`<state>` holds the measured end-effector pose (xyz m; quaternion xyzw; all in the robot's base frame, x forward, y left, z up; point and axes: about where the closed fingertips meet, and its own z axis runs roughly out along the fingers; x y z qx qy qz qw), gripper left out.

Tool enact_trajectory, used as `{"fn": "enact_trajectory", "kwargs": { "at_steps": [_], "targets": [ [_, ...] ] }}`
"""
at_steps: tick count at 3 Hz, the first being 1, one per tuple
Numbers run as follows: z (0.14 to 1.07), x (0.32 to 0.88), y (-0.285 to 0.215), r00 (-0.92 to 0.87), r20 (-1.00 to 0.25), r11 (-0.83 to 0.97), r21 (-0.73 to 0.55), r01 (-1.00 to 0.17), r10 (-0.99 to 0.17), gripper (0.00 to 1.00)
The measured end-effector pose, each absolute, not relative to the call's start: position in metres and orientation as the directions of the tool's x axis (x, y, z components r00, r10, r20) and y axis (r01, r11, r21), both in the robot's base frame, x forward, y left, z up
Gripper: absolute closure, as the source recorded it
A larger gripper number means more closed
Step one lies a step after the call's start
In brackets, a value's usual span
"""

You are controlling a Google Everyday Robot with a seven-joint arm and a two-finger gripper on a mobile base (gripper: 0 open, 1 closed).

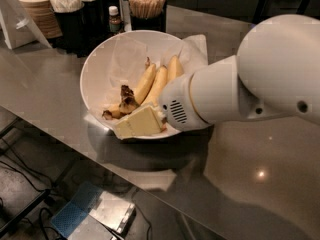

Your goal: Pick banana from white bowl

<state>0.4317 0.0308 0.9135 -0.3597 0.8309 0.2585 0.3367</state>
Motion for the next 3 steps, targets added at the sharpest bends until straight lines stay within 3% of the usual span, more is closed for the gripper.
{"fn": "enact_trajectory", "kwargs": {
  "at_steps": [1,2,3],
  "targets": [
    [0.913,0.436,0.051,-0.513,-0.755,0.651,0.153,-0.743,-0.408,0.12],
    [0.913,0.451,0.061,-0.489,-0.779,0.717,0.073,-0.693,-0.393,0.20],
    [0.917,0.461,0.060,-0.462,-0.803,0.771,0.005,-0.637,-0.377,0.43]
  ]
}}
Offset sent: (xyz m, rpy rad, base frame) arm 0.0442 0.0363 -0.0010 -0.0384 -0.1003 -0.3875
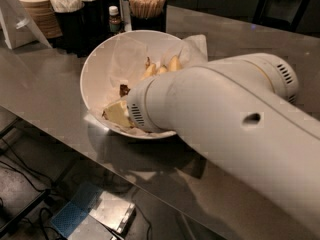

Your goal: Pick banana from white bowl

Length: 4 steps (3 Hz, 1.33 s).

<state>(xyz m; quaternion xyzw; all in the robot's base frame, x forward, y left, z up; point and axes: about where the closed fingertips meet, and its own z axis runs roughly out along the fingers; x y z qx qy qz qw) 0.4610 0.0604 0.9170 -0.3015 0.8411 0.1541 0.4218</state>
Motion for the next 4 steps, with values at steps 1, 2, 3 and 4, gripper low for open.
{"fn": "enact_trajectory", "kwargs": {
  "at_steps": [1,2,3,4],
  "targets": [
    [0.915,0.469,0.047,-0.466,-0.809,0.820,-0.035,-0.571,-0.359,0.67],
    [0.911,0.473,0.034,-0.510,-0.812,0.873,0.003,-0.488,-0.283,0.90],
    [0.911,0.473,0.027,-0.523,-0.815,0.889,0.024,-0.458,-0.248,1.00],
    [0.924,0.479,0.022,-0.502,-0.842,0.887,0.063,-0.457,-0.199,1.00]
  ]
}}
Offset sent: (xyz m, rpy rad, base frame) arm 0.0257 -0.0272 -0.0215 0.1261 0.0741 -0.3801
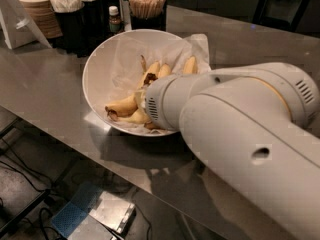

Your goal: Pick banana from white bowl

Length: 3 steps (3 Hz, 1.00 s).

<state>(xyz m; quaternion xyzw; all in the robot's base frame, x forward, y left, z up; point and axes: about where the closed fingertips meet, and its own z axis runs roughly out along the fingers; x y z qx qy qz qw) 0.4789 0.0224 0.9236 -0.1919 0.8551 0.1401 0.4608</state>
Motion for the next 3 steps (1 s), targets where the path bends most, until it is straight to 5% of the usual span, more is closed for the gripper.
{"fn": "enact_trajectory", "kwargs": {
  "at_steps": [3],
  "targets": [
    [1.045,0.536,0.006,-0.395,-0.919,0.780,0.249,-0.574,0.002,1.00]
  ]
}}
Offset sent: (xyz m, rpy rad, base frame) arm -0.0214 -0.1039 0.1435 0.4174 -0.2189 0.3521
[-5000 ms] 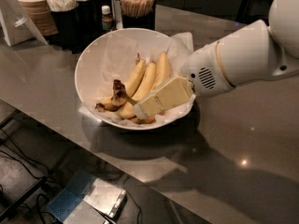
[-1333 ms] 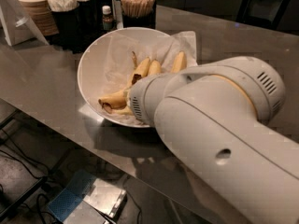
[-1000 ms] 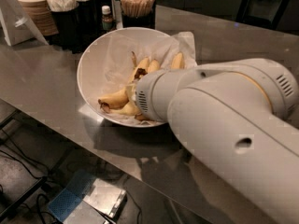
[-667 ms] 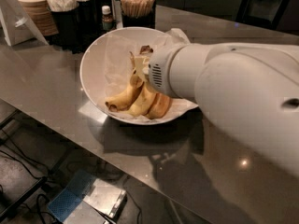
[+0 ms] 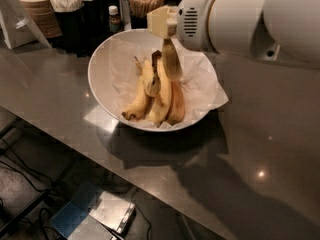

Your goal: Pick banana from white bowl

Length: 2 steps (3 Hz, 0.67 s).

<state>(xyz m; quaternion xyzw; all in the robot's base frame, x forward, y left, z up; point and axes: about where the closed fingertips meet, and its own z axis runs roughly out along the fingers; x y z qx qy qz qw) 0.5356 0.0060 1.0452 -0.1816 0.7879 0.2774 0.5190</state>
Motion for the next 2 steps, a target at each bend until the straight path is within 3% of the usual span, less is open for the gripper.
{"fn": "enact_trajectory", "kwargs": {
  "at_steps": [1,2],
  "targets": [
    [1.038,0.523,0.009,-0.473,-0.879,0.619,0.401,-0.675,0.053,1.00],
    [1.015,0.473,0.013,-0.542,-0.837,0.390,0.526,-0.755,0.080,1.00]
  ]
}}
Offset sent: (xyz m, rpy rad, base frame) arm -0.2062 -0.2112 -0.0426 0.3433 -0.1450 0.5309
